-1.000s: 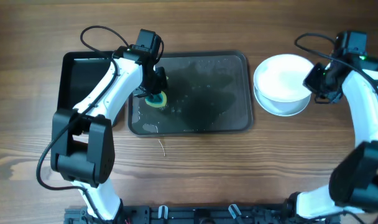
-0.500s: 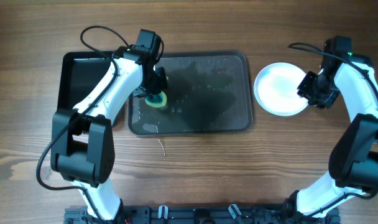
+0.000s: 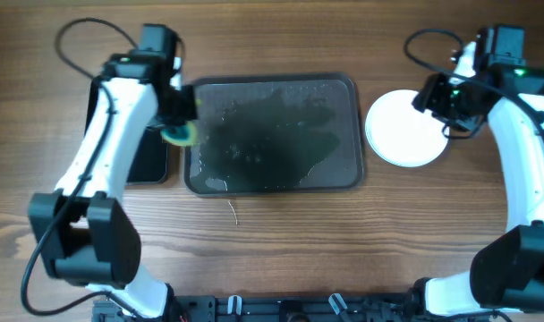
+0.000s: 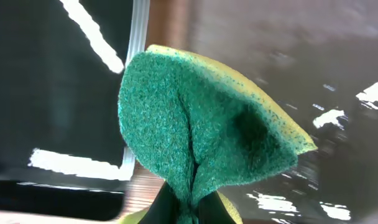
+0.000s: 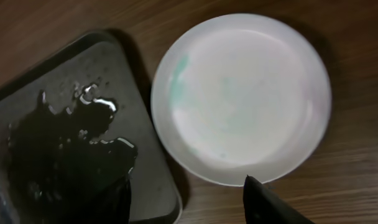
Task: Clean dirty plates on tray and stack at the side
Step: 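Move the sponge left into the small black tray and release it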
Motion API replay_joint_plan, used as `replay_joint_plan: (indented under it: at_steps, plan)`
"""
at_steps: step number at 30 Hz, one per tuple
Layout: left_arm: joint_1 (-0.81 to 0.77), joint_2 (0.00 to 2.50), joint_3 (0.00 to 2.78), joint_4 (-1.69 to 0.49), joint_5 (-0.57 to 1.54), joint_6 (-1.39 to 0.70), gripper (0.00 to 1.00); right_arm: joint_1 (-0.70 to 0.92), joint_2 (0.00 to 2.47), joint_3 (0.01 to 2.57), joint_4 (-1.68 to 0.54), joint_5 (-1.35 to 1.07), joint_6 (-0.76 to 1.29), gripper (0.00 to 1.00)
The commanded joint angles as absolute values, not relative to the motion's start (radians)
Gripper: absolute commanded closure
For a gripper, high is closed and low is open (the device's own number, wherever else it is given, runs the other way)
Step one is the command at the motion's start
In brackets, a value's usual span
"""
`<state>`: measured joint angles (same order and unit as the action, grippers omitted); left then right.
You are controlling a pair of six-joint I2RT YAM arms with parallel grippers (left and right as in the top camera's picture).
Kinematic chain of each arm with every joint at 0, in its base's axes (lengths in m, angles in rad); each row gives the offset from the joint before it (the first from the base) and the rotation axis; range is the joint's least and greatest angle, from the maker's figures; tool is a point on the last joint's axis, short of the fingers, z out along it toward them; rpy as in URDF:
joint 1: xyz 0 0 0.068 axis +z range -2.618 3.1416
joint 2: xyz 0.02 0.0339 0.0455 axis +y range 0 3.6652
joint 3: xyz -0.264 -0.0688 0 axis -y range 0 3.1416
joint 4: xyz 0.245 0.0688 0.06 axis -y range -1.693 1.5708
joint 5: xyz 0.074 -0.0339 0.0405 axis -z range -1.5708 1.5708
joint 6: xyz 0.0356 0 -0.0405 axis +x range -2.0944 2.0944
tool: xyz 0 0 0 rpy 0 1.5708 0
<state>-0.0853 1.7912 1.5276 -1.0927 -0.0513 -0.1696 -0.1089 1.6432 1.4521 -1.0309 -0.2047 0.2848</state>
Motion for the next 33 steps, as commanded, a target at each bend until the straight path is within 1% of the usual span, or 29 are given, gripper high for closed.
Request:
replay_joint_plan:
  at_steps: [1,6,12,17,18,20,21,24,25,27,33]
  plan:
    - [0.015,1.785,1.518,-1.063,-0.158,-0.104,0.96,-0.039,1.65,1.46,-1.012,-0.227,0.262,0.38]
    - [0.117,1.797,1.421,-0.909,-0.158,-0.104,0.96,0.028,1.657,1.46,-0.995,-0.154,0.262,0.33]
    - [0.181,1.842,1.36,-0.765,-0.155,-0.026,0.96,0.038,1.659,1.46,-0.997,-0.15,0.262,0.33]
    - [0.21,1.882,1.346,-0.709,-0.155,0.005,0.96,0.038,1.659,1.46,-1.018,-0.15,0.261,0.34]
    - [0.215,1.892,1.346,-0.702,-0.154,0.009,0.93,0.038,1.659,1.46,-1.023,-0.15,0.26,0.34]
    - [0.22,1.903,1.346,-0.698,-0.155,0.02,0.81,0.038,1.659,1.46,-1.026,-0.15,0.246,0.34]
    - [0.221,1.904,1.346,-0.694,-0.155,0.02,0.76,0.038,1.659,1.46,-1.026,-0.15,0.237,0.34]
    - [0.221,1.902,1.347,-0.69,-0.155,0.023,0.56,0.038,1.659,1.46,-1.026,-0.15,0.236,0.34]
    - [0.221,1.901,1.347,-0.687,-0.155,0.023,0.53,0.038,1.659,1.46,-1.026,-0.15,0.235,0.34]
    - [0.22,1.893,1.351,-0.69,-0.154,0.023,0.49,0.038,1.659,1.46,-1.026,-0.15,0.236,0.34]
    - [0.179,1.786,1.437,-0.799,-0.154,0.022,0.45,0.038,1.652,1.485,-1.034,-0.15,0.182,0.35]
